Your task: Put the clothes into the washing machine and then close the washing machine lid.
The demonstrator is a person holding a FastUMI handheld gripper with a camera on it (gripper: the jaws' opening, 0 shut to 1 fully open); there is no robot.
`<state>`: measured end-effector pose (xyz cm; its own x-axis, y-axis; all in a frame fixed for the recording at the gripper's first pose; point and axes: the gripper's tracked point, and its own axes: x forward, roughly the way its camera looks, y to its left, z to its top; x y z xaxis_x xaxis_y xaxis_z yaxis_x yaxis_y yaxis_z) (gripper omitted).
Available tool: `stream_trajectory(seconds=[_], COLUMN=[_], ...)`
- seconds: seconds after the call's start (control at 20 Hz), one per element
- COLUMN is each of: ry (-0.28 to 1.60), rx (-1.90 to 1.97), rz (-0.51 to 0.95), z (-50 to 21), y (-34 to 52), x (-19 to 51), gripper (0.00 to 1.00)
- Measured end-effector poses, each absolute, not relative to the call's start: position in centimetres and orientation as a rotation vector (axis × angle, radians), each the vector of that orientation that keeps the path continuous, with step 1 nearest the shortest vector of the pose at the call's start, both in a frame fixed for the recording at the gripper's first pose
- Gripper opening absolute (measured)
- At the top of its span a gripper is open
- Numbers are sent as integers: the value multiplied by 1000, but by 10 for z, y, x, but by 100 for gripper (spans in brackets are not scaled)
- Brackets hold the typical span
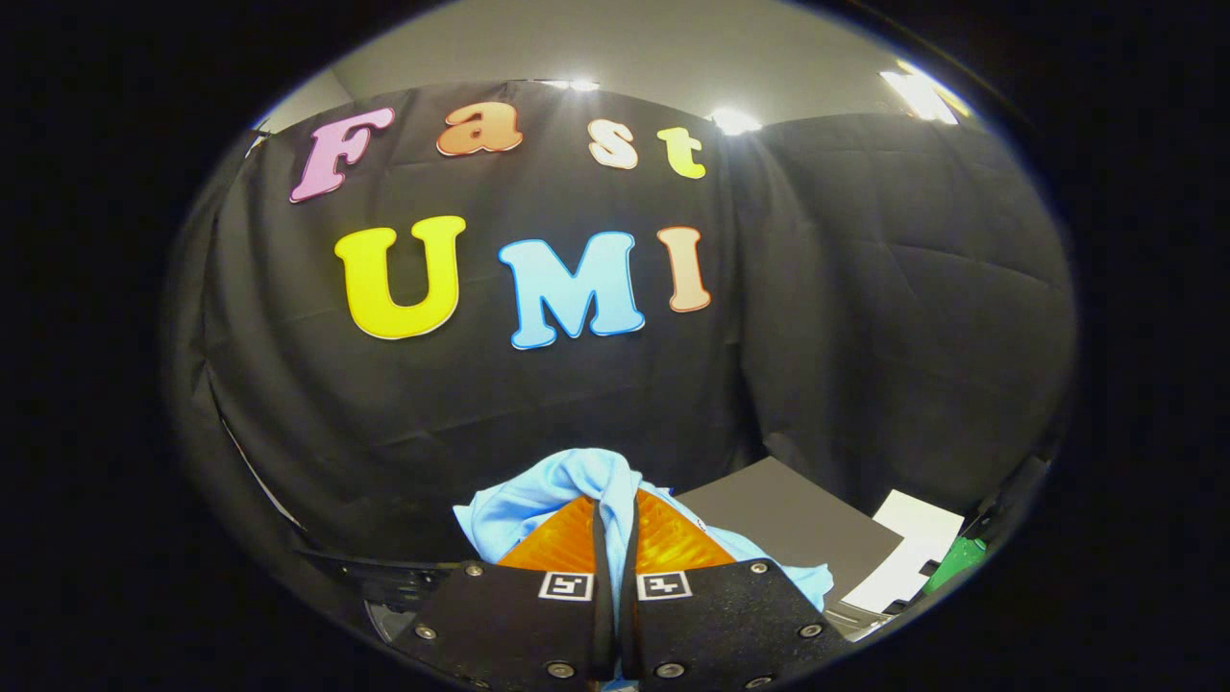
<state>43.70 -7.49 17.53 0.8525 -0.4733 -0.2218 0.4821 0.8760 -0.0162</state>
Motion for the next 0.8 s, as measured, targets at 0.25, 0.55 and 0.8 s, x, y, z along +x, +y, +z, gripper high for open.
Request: stream_trajectory(seconds=[0.25,0.55,0.8], ry=[222,245,256], rx=[40,25,13], rz=[-435,-351,-288], z=[170,153,146], y=[5,96,144], x=[445,435,424], gripper=[2,3,2])
